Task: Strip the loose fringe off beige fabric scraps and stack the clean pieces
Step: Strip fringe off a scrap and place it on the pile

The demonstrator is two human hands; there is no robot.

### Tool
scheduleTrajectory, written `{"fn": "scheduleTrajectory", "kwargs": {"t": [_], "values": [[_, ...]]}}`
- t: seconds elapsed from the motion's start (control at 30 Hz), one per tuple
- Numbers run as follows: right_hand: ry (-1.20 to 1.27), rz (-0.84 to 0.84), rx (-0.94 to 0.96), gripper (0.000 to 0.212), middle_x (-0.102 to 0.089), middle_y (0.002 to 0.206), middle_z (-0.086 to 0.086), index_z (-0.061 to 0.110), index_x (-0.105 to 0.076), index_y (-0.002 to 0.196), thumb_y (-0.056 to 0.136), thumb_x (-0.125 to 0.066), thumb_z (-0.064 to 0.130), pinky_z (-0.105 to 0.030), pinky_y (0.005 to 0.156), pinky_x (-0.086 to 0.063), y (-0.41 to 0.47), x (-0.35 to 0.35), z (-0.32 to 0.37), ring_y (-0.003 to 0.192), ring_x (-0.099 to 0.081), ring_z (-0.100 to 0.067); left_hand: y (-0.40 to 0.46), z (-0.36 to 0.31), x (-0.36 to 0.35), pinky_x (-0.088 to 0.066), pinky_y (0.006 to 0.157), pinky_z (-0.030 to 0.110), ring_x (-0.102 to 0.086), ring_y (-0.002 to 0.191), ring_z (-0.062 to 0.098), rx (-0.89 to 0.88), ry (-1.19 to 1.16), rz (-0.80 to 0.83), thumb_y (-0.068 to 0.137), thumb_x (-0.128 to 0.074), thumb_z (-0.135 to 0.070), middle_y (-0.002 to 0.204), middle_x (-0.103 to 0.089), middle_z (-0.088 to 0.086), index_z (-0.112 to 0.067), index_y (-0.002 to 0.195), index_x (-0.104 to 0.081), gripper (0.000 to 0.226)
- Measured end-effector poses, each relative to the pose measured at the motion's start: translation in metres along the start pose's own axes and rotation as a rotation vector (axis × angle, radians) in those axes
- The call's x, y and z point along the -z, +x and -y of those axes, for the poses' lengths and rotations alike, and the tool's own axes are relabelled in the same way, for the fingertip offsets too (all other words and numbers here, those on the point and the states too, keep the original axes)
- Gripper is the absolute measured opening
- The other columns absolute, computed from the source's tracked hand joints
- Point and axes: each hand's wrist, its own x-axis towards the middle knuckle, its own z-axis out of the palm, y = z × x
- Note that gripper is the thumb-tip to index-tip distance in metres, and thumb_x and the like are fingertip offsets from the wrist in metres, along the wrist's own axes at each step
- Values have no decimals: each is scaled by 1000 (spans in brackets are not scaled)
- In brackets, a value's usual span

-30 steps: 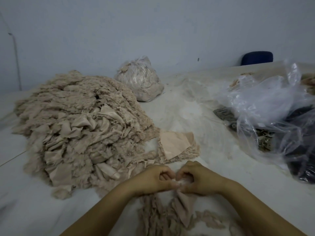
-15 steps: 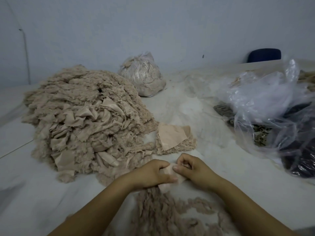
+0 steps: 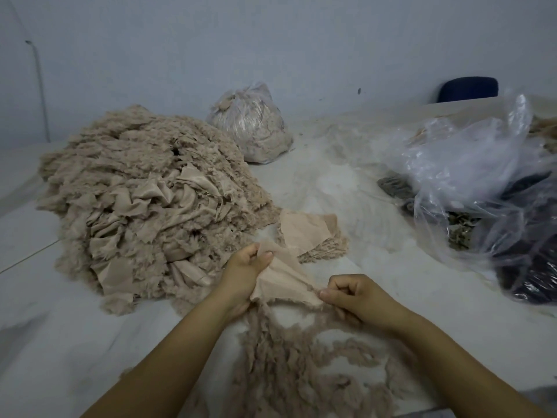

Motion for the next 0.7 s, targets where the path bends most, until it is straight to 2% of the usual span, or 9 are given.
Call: {"fn": "scheduleTrajectory", "kwargs": {"t": [0.1,0.17,0.23,0.27,0.37,0.47,0.53,0.6,0.7], "values": [[-137,62,-63,29,-58,55,5,23,-61,60,76,-70,47,-18,47,-38,-4,8,6,45,-46,-8,7,-12,10,-53,61,26,-65,67,14,-5,78,8,97,-46,-4,81,-69,5,-10,94,-63,18],[-152,-120,-41,32,-65,75,11,28,-66,76,65,-68,57,-15,52,-41,3,4,10,54,-53,-3,7,-16,13,-52,61,22,-64,69,11,-22,244,116,96,-47,-4,83,-68,2,-12,96,-63,18],[30,-160,-19,37,-67,103,12,32,-61,107,73,-69,47,-17,55,-46,14,-5,16,59,-59,-5,5,-16,8,-50,60,17,-64,68,6,-45,298,231,95,-48,-2,82,-68,0,-12,93,-63,18],[106,-96,-10,37,-68,105,11,32,-56,115,81,-69,35,-19,54,-49,20,-10,18,59,-61,-10,5,-16,5,-51,59,17,-64,67,6,-48,278,268,94,-49,-1,80,-69,-1,-11,92,-64,18],[95,31,-30,10,-68,66,-5,22,-64,98,90,-64,16,-23,51,-50,27,-25,19,50,-60,-14,8,-18,6,-50,58,21,-61,69,14,-91,254,186,94,-49,-3,78,-66,6,-5,88,-61,13],[35,-16,-75,23,-60,52,-2,13,-68,71,93,-60,14,-25,48,-45,22,-24,11,41,-52,-11,17,-29,27,-52,62,26,-63,69,16,-105,138,-45,95,-49,-5,78,-68,3,-10,89,-63,16],[-8,52,-120,22,-64,57,-1,16,-73,73,91,-64,24,-24,47,-42,15,-18,10,40,-51,-10,21,-35,40,-54,68,31,-66,72,15,-106,111,-57,95,-50,-6,82,-71,2,-12,95,-65,16],[-52,139,-155,33,-73,76,-8,19,-77,84,78,-68,50,-22,47,-42,11,-17,14,40,-51,-10,21,-36,39,-54,65,28,-66,69,12,-109,196,-9,95,-50,-8,79,-72,-1,-12,97,-64,15],[55,14,-145,58,-74,98,-7,21,-71,111,67,-69,58,-20,47,-43,24,-32,22,42,-52,-9,18,-31,17,-52,56,22,-65,63,9,-104,161,58,95,-50,-7,73,-71,-2,-10,96,-63,13]]}}
